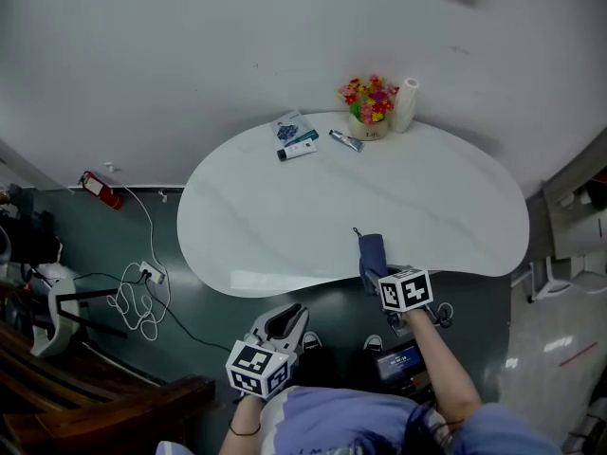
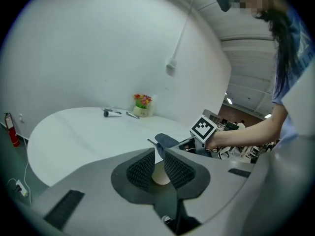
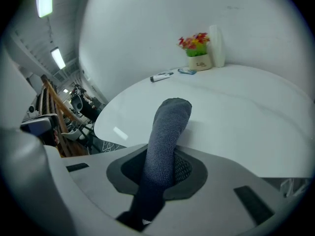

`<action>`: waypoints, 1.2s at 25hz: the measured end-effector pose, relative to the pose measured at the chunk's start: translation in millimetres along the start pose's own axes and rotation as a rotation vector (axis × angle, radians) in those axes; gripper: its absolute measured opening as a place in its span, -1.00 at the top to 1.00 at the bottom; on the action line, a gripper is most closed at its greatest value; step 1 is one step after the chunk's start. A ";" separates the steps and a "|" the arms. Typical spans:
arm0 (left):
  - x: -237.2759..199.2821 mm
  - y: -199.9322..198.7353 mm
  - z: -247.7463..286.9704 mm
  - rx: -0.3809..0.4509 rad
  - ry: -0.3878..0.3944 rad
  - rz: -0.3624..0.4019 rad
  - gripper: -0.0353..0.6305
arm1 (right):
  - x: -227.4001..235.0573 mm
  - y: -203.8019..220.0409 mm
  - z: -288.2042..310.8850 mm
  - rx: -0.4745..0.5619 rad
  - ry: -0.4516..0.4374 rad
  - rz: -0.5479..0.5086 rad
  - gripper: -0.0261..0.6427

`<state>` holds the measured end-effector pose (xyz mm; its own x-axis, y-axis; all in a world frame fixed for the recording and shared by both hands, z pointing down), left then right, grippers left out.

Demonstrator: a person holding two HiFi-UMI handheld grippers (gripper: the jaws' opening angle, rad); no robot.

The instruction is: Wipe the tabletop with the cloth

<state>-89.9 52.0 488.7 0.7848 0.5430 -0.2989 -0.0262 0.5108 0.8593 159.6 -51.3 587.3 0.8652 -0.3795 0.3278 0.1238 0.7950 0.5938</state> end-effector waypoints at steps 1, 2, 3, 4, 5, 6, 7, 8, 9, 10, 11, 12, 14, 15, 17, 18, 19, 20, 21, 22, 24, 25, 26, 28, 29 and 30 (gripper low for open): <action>10.0 -0.8 9.9 -0.010 0.020 0.010 0.71 | 15.4 1.7 -12.4 0.010 0.027 0.016 0.71; 20.0 -1.8 19.7 -0.019 0.038 0.019 0.71 | 31.1 4.1 -24.4 0.019 0.051 0.032 0.71; 30.1 -3.0 29.1 -0.027 0.056 0.029 0.71 | 46.9 7.8 -35.4 0.026 0.072 0.048 0.71; 40.4 -4.1 38.2 -0.034 0.075 0.039 0.71 | 63.0 12.9 -45.7 0.033 0.088 0.063 0.71; 51.1 -5.1 47.0 -0.041 0.092 0.050 0.71 | 79.3 19.6 -55.3 0.037 0.101 0.081 0.71; 62.0 -6.1 55.6 -0.047 0.110 0.063 0.71 | 95.7 27.5 -64.9 0.041 0.114 0.099 0.71; 73.2 -7.3 63.6 -0.051 0.125 0.075 0.71 | 112.0 35.1 -75.9 0.046 0.132 0.119 0.71; 84.4 -8.6 70.9 -0.054 0.140 0.086 0.71 | 127.5 41.3 -88.7 0.054 0.157 0.137 0.71; 95.6 -10.0 77.5 -0.055 0.152 0.095 0.71 | 142.3 46.5 -102.3 0.064 0.185 0.155 0.71; 106.6 -11.3 83.5 -0.056 0.164 0.106 0.71 | 156.9 51.8 -115.3 0.075 0.210 0.176 0.71; 117.4 -12.6 89.0 -0.057 0.176 0.119 0.71 | 171.4 57.6 -127.1 0.085 0.230 0.197 0.71; 127.6 -13.7 94.1 -0.059 0.186 0.132 0.71 | 185.4 63.6 -137.9 0.095 0.249 0.219 0.71; 145.7 -14.7 101.7 -0.066 0.203 0.150 0.71 | 210.9 75.8 -157.7 0.111 0.283 0.258 0.71; 153.2 -13.6 104.3 -0.071 0.210 0.154 0.71 | 221.8 82.1 -166.7 0.118 0.299 0.275 0.71; 165.5 -8.1 107.2 -0.082 0.217 0.160 0.71 | 240.2 94.2 -182.9 0.126 0.327 0.303 0.71; 170.8 -4.3 107.6 -0.089 0.216 0.161 0.71 | 248.2 100.2 -190.0 0.128 0.337 0.311 0.71; 175.5 -0.4 107.6 -0.096 0.213 0.158 0.71 | 255.4 105.8 -196.2 0.126 0.346 0.315 0.71; 179.8 3.3 107.4 -0.101 0.208 0.153 0.71 | 262.0 110.8 -201.8 0.122 0.353 0.315 0.71; 183.7 6.7 107.0 -0.106 0.202 0.147 0.71 | 268.1 115.1 -206.8 0.117 0.358 0.312 0.71; 187.4 9.8 106.5 -0.110 0.194 0.142 0.71 | 273.6 118.7 -211.2 0.112 0.362 0.308 0.71; 194.2 15.4 104.8 -0.116 0.178 0.132 0.71 | 282.3 124.6 -217.5 0.105 0.365 0.301 0.71; 197.1 17.7 103.5 -0.118 0.172 0.127 0.71 | 285.1 126.7 -219.5 0.102 0.364 0.297 0.71; 199.6 19.4 102.2 -0.119 0.167 0.122 0.71 | 287.0 127.8 -220.9 0.100 0.361 0.293 0.71; 202.4 21.3 99.3 -0.120 0.153 0.113 0.71 | 287.4 126.2 -221.4 0.105 0.350 0.279 0.71; 202.5 22.2 97.2 -0.120 0.144 0.111 0.71 | 285.7 124.1 -220.3 0.113 0.342 0.272 0.71; 201.8 23.1 94.3 -0.120 0.131 0.110 0.71 | 282.5 121.8 -218.5 0.125 0.331 0.267 0.71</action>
<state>126.3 110.6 487.4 0.6860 0.6779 -0.2645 -0.1864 0.5152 0.8366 525.2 41.7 591.7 0.9703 0.0201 0.2409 -0.1677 0.7737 0.6110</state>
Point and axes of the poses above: the fingertips, and each gripper's own axes: z forward along the fingers, x to its right, y out of its underside, the point moved 8 cm from there along -z, backward along the fingers, and after that the axes turned 3 degrees about x, right-handed, at the moved point
